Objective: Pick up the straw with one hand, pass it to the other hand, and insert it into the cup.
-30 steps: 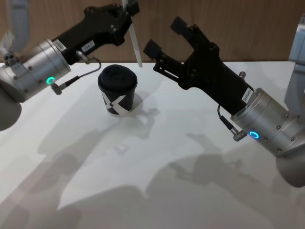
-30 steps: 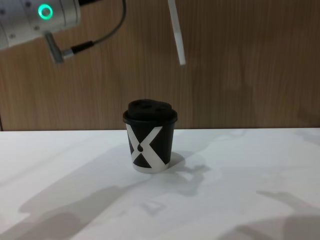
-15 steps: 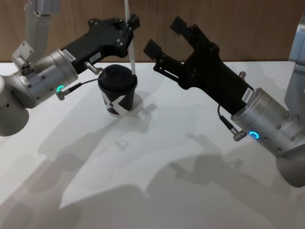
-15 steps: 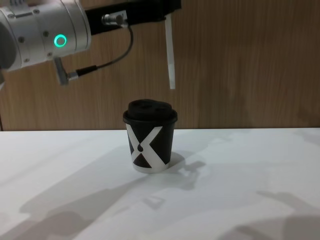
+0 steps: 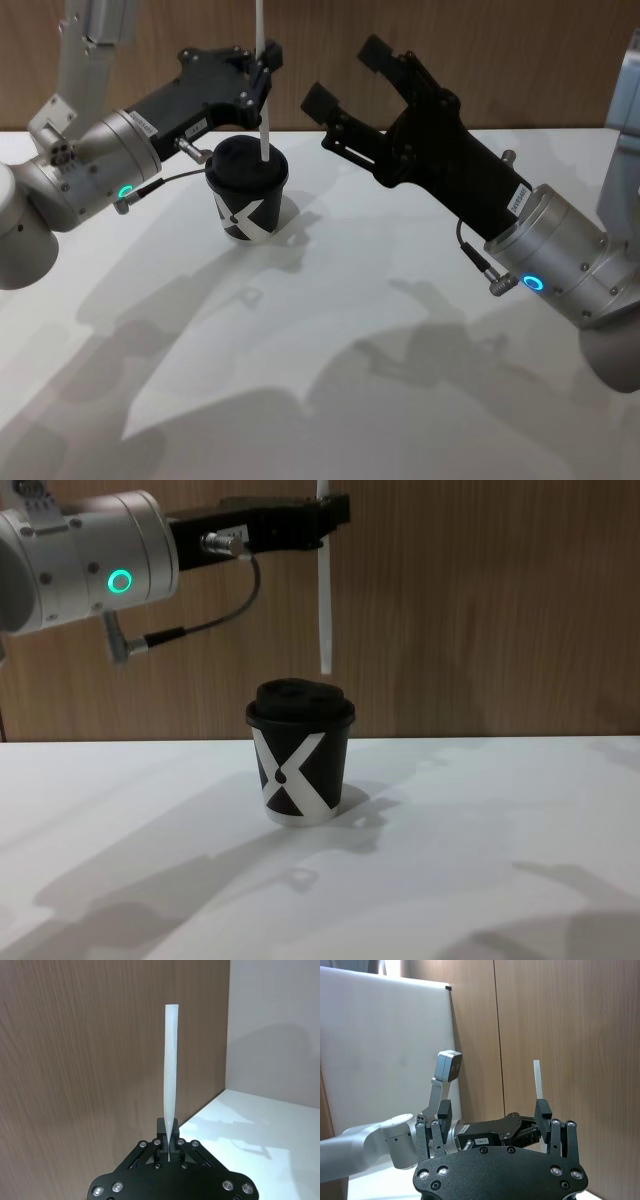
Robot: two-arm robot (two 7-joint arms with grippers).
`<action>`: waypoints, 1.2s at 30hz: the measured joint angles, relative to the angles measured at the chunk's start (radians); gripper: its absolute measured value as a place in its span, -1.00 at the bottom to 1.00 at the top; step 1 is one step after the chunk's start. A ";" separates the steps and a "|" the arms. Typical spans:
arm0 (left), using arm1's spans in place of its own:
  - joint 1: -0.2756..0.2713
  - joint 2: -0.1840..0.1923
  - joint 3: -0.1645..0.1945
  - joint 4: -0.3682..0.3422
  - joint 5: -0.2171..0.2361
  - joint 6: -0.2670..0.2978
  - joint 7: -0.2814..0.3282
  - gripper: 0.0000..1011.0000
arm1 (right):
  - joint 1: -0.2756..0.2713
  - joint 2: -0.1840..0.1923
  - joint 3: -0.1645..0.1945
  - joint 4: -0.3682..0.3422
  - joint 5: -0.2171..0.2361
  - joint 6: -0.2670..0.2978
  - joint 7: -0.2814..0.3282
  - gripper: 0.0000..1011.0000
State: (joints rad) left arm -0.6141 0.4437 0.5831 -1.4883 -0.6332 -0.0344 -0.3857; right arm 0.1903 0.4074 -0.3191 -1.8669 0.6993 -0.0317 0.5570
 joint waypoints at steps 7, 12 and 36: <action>-0.005 -0.006 0.004 0.026 0.023 -0.003 0.001 -0.97 | 0.000 0.000 0.000 0.000 0.000 0.000 0.000 0.98; -0.011 -0.012 0.008 0.044 0.036 -0.008 -0.002 -0.98 | 0.000 0.000 0.000 0.000 0.000 0.000 0.000 0.98; -0.027 -0.049 0.012 0.120 0.075 -0.023 -0.021 -0.97 | 0.000 0.000 0.000 0.000 0.000 0.000 0.000 0.98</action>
State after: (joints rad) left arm -0.6408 0.3949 0.5952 -1.3687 -0.5578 -0.0572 -0.4070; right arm 0.1903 0.4074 -0.3191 -1.8668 0.6994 -0.0317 0.5570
